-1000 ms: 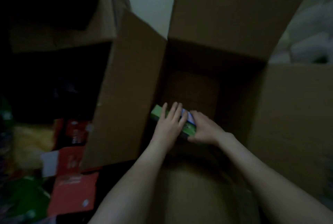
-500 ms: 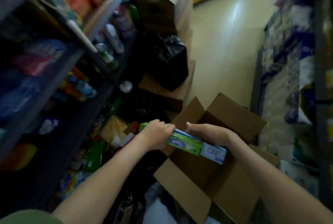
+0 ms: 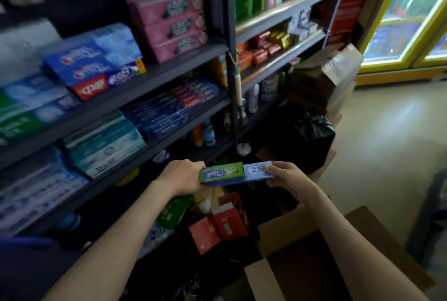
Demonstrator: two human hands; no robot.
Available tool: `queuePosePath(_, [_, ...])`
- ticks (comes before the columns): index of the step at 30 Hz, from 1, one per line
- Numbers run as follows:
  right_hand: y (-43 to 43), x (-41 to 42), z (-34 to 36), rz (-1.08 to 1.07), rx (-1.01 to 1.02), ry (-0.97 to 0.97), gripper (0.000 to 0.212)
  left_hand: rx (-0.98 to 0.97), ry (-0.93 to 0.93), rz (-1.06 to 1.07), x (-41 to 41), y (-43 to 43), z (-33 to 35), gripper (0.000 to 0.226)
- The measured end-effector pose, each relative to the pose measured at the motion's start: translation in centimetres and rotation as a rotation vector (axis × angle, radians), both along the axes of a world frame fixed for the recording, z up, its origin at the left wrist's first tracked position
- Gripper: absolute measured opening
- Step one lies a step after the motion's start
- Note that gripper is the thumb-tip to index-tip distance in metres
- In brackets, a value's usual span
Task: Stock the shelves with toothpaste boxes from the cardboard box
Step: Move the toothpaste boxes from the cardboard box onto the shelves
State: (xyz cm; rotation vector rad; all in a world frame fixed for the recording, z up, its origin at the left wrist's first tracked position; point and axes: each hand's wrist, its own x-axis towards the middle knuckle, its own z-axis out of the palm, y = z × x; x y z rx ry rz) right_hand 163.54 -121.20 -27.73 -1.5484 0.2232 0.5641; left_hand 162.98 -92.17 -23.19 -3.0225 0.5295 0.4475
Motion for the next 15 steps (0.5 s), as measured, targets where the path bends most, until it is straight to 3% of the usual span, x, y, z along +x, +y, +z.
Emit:
queuePosePath(6, [8.2,4.2,4.1,0.052,0.066,-0.104,0.020,-0.096,0.007,0.191,1.1,7.4,5.8,0.054])
queuePosePath(15, [18.3,8.6,10.2,0.075,0.113,-0.324,0.014,-0.044,-0.225,0.285,2.9,15.6,11.9,0.060])
